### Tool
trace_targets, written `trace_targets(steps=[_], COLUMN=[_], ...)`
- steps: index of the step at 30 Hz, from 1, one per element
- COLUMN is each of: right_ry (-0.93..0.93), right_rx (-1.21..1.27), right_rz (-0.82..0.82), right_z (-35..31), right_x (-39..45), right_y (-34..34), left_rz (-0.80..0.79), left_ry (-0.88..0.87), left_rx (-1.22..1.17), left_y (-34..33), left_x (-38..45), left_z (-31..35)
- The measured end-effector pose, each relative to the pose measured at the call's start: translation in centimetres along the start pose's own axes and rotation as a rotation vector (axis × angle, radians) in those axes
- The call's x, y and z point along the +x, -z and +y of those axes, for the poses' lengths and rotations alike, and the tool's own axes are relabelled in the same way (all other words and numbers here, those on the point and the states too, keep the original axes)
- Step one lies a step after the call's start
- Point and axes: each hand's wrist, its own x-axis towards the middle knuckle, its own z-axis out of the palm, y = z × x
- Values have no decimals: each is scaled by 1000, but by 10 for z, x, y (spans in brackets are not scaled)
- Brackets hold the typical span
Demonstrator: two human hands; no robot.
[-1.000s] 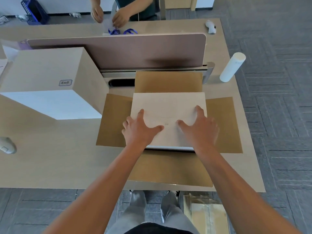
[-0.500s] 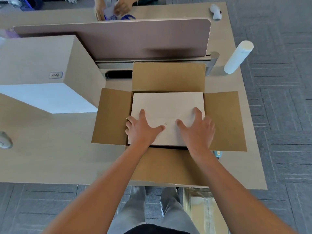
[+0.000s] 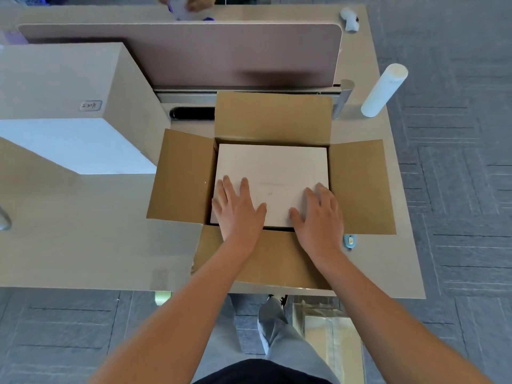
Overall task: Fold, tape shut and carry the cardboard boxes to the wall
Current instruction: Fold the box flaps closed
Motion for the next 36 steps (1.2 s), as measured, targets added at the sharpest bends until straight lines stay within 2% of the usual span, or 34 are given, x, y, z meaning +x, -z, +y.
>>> trace_targets(steps=[5, 13, 24, 28, 33, 36], right_ry=[80, 120, 110, 83, 104, 104], right_rx=[-78, -164, -179, -200, -142, -65], right_rz=[-46, -89, -118, -73, -116, -57], right_z=[9, 14, 12, 9, 16, 35], right_x=[-9, -13, -13, -13, -10, -10], right_y=[-10, -15, -16, -17, 1, 22], left_rz=[-71, -122, -135, -142, -164, -172], left_ry=[-110, -122, -107, -99, -77, -174], left_rx=[143, 209, 171, 168, 93, 115], left_y=[-21, -23, -23, -24, -16, -21], left_x=[-16, -5, -10, -11, -10, -16], left_z=[-13, -24, -23, -21, -8, 14])
